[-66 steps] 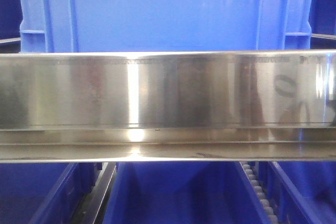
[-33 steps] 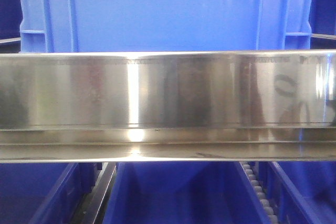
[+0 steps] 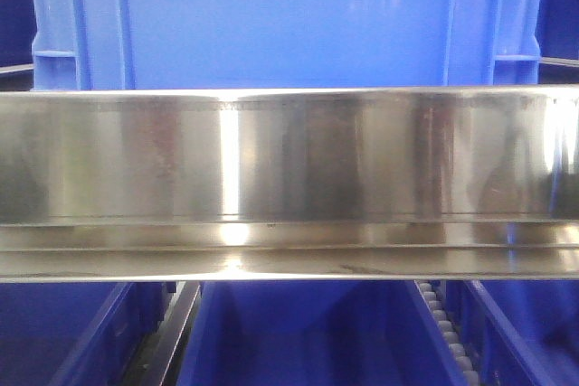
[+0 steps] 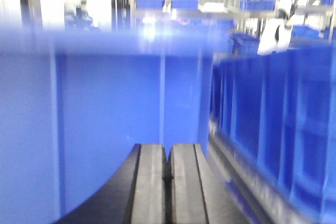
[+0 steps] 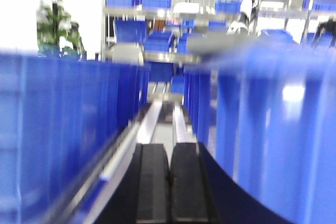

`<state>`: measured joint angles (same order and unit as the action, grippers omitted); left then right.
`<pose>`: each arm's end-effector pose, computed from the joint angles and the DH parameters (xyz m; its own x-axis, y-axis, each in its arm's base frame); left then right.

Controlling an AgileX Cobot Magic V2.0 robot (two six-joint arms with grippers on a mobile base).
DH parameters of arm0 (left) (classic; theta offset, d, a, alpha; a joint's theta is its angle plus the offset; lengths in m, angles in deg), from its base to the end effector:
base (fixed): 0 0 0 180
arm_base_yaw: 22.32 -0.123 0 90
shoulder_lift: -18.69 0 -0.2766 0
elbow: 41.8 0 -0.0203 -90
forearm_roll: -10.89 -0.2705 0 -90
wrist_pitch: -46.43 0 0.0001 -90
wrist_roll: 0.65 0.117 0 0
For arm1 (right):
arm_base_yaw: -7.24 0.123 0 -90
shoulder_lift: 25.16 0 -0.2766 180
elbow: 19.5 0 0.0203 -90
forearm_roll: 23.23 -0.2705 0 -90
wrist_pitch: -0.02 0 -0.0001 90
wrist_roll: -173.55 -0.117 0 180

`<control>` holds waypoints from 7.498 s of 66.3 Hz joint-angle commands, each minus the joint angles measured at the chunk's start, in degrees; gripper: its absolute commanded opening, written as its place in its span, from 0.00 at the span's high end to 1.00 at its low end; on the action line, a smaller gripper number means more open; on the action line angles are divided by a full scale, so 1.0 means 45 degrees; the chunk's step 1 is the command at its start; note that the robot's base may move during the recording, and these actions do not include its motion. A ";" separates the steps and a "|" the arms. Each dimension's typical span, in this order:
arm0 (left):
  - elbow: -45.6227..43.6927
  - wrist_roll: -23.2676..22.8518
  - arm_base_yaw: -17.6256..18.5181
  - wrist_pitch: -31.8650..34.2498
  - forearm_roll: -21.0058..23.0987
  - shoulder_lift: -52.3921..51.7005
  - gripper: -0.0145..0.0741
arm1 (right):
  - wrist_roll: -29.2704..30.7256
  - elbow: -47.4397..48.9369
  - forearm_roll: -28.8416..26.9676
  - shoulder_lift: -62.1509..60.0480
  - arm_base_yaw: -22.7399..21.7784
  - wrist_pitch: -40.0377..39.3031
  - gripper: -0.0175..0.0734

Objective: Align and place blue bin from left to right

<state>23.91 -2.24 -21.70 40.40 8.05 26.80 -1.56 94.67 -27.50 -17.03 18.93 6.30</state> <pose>0.0955 -0.0004 0.2774 0.1764 0.0196 -0.9841 0.0019 0.9998 0.0203 0.0937 0.0204 0.2761 0.1687 0.0234 -0.9854 -0.2086 0.9779 -0.0125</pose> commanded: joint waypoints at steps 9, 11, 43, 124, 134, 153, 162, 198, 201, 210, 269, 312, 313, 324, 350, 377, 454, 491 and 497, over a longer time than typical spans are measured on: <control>-0.2772 0.0001 0.0083 -0.2522 -0.0116 0.0668 0.96 | 0.0072 0.2441 -0.0048 0.0503 -0.0039 0.2089 0.89; -0.3101 0.0001 0.0083 -0.2667 -0.0116 0.0899 0.96 | 0.0072 0.2767 -0.0048 0.0715 -0.0039 0.2250 0.89; -0.9083 0.0001 0.0083 -0.5427 0.0259 0.7763 0.96 | 0.0072 0.8922 -0.0048 0.7337 -0.0039 0.6237 0.89; -1.4581 0.0001 0.0083 -0.7769 0.1234 1.3541 0.96 | -0.0080 1.2852 -0.0071 1.3130 -0.0039 0.8708 0.89; -1.5940 0.0001 0.0083 -0.7724 0.2058 1.5182 0.96 | -0.0080 1.4064 -0.0071 1.4409 -0.0015 0.8992 0.89; -1.6408 0.0001 0.0083 -0.7459 0.2813 1.6687 0.96 | -0.0080 1.4527 -0.0124 1.5640 -0.0015 0.7759 0.89; -1.6408 0.0005 0.0083 -0.7064 0.3289 1.6844 0.96 | -0.0066 1.4774 -0.0121 1.5689 0.0201 0.8101 0.89; -2.0201 -0.4160 0.3698 -0.9345 -0.2151 1.9763 0.96 | -0.4219 2.0606 0.3157 1.9961 0.3278 1.1728 0.89; -2.1048 -0.4378 0.3953 -0.9966 -0.2406 2.0283 0.96 | -0.4219 2.1197 0.3131 2.0456 0.3428 1.2143 0.89; -2.3383 -0.4384 0.4355 -1.1656 -0.2442 2.1682 0.96 | -0.4336 2.2721 0.3131 2.1812 0.3744 1.3089 0.89; -2.5301 -0.4435 0.4377 -1.3467 -0.2514 2.3071 0.96 | -0.4551 2.4435 0.3019 2.3320 0.4302 1.4078 0.88; -2.5301 -0.4435 0.4377 -1.3492 -0.2517 2.3071 0.96 | -0.5050 2.4435 0.3019 2.4389 0.4269 1.3960 0.47; -2.5301 -0.4435 0.4377 -1.3521 -0.2517 2.3071 0.96 | -0.5116 2.4435 0.3019 2.4433 0.4269 1.3960 0.47; -2.5301 -0.4435 0.4377 -1.3672 -0.2517 2.3071 0.96 | -0.5211 2.4435 0.3019 2.4474 0.4269 1.3835 0.47; -2.5301 -0.4435 0.4377 -1.3752 -0.2517 2.3071 0.96 | -0.5211 2.4435 0.3124 2.4474 0.4061 1.3839 0.47; -2.5301 -0.4435 0.4377 -1.3722 -0.2517 2.3071 0.96 | -0.5211 2.4435 0.3124 2.4504 0.4015 1.3938 0.47; -2.5301 -0.5410 0.4614 -1.3414 -0.3665 2.4731 0.42 | -0.5071 2.4435 0.2974 2.4584 0.4015 1.3934 0.89; -2.5322 -0.5452 0.4614 -1.3442 -0.3617 2.5193 0.46 | -0.5071 2.4435 0.2974 2.4584 0.4015 1.3743 0.89; -2.5322 -0.5452 0.4614 -1.3442 -0.3525 2.5193 0.46 | -0.5071 2.4435 0.2974 2.4584 0.4015 1.3743 0.89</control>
<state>-89.66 -26.25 -1.28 -20.58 -7.87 140.59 -24.86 204.24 -14.79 93.78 37.29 69.24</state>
